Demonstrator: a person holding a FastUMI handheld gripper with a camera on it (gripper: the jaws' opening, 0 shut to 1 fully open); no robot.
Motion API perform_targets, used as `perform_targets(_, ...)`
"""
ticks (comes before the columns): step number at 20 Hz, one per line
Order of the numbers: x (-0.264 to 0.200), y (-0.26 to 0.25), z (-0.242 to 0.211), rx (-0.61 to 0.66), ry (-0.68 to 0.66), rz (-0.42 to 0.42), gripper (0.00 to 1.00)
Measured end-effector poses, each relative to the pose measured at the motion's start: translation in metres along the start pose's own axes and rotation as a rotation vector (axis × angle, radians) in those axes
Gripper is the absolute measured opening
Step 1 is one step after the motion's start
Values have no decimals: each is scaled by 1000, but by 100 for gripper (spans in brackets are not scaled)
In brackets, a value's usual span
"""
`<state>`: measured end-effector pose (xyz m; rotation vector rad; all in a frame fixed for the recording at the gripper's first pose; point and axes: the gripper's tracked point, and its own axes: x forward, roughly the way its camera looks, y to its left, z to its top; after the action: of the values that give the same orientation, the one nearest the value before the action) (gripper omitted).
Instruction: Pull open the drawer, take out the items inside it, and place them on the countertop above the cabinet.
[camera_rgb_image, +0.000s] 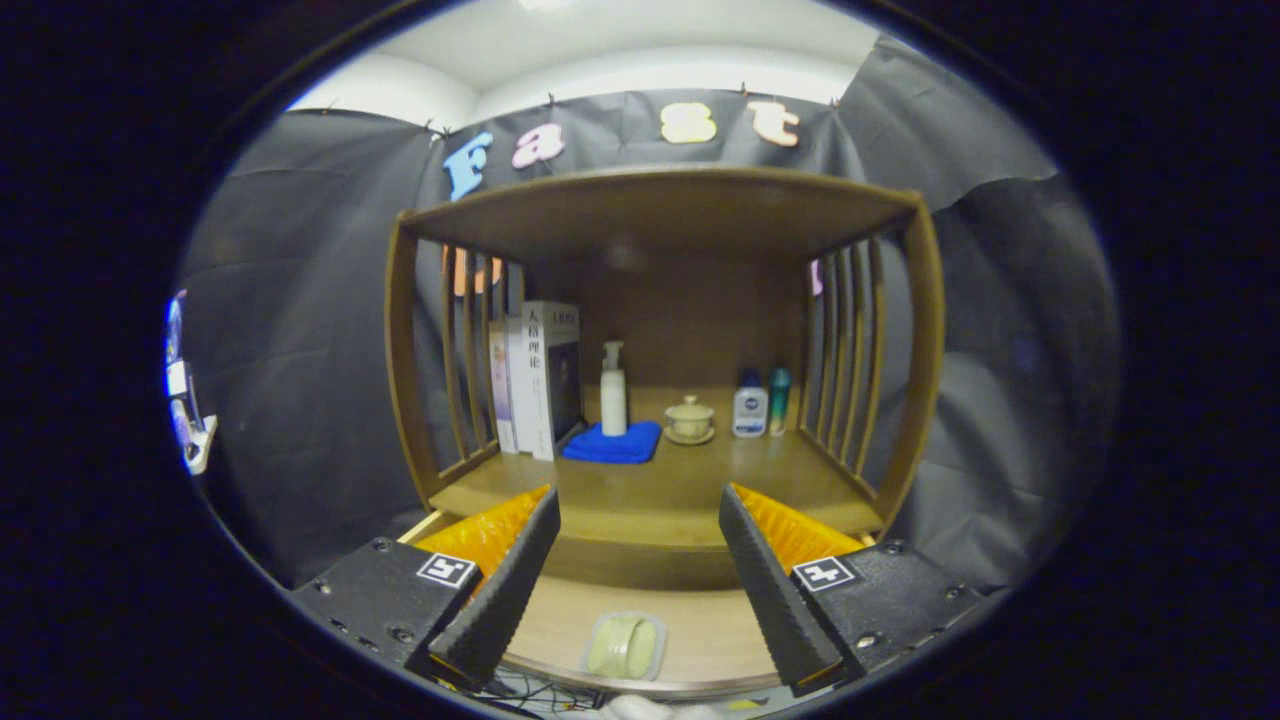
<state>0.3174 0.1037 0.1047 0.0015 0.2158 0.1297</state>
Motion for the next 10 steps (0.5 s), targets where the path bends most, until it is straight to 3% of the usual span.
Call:
perform_targets(5,39,19,-65,52,371,56,100)
perform_targets(10,59,8,-130,32,666,-3,93)
